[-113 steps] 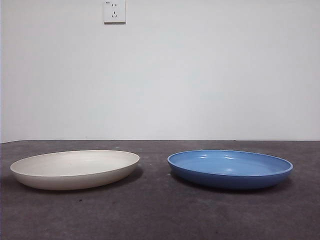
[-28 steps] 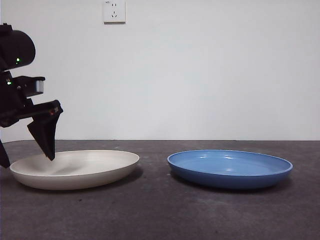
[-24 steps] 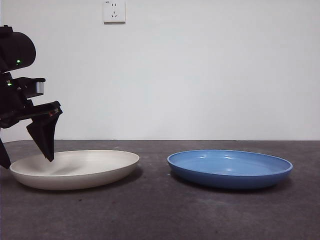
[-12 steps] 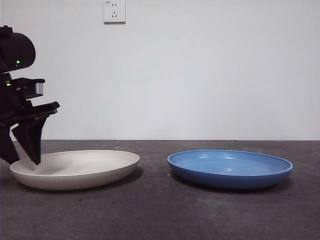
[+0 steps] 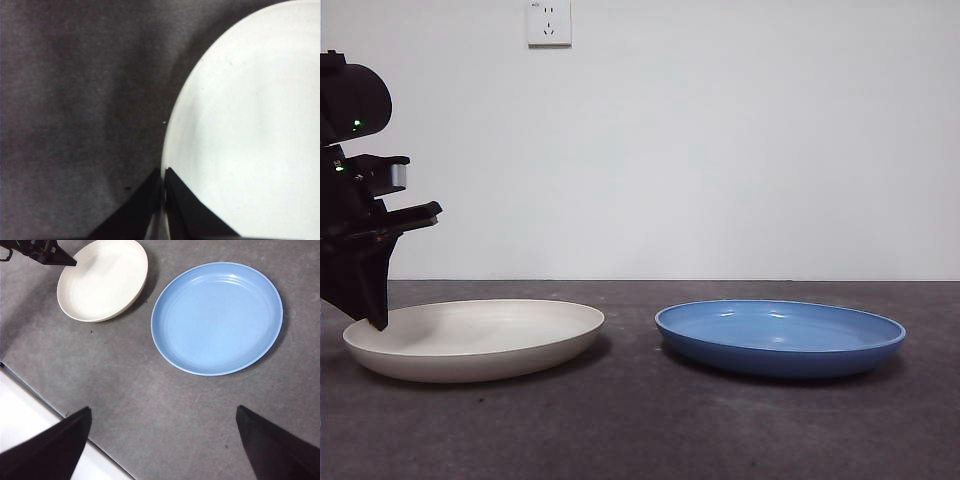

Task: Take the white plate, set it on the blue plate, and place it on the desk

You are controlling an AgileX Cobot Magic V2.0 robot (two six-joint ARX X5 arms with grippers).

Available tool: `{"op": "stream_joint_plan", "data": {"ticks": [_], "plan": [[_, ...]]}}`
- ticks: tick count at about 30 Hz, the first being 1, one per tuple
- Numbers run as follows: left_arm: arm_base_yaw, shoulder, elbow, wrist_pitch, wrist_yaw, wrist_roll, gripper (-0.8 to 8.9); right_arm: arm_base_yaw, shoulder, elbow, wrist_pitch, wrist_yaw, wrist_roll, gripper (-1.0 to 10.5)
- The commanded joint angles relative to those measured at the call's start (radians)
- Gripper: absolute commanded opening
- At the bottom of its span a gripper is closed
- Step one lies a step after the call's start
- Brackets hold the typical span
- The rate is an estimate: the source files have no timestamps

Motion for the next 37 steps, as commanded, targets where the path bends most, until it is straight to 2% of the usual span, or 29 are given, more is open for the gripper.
{"op": "stream_joint_plan", "data": {"ticks": [1, 9, 15, 22, 27, 37], "plan": [[-0.001, 0.014, 0.021, 0.014, 0.002, -0.022, 0.09, 0.004, 0.008, 0.018, 0.012, 0.001, 0.006, 4.6], [0.0, -0.052, 0.022, 0.016, 0.003, -0.063, 0.09, 0.004, 0.008, 0.018, 0.012, 0.002, 0.006, 4.6], [-0.009, -0.17, 0.023, 0.023, 0.113, -0.109, 0.09, 0.004, 0.008, 0.018, 0.016, 0.002, 0.007, 4.6], [-0.099, -0.228, 0.075, 0.015, 0.114, -0.155, 0.1, 0.004, 0.008, 0.018, 0.016, 0.002, 0.022, 4.6], [-0.191, -0.188, 0.171, 0.018, 0.095, -0.188, 0.1, 0.004, 0.007, 0.018, 0.025, 0.016, 0.049, 4.6], [-0.348, 0.048, 0.416, -0.015, 0.076, -0.198, 0.1, 0.004, -0.041, 0.047, 0.024, 0.042, 0.099, 4.6]]}}
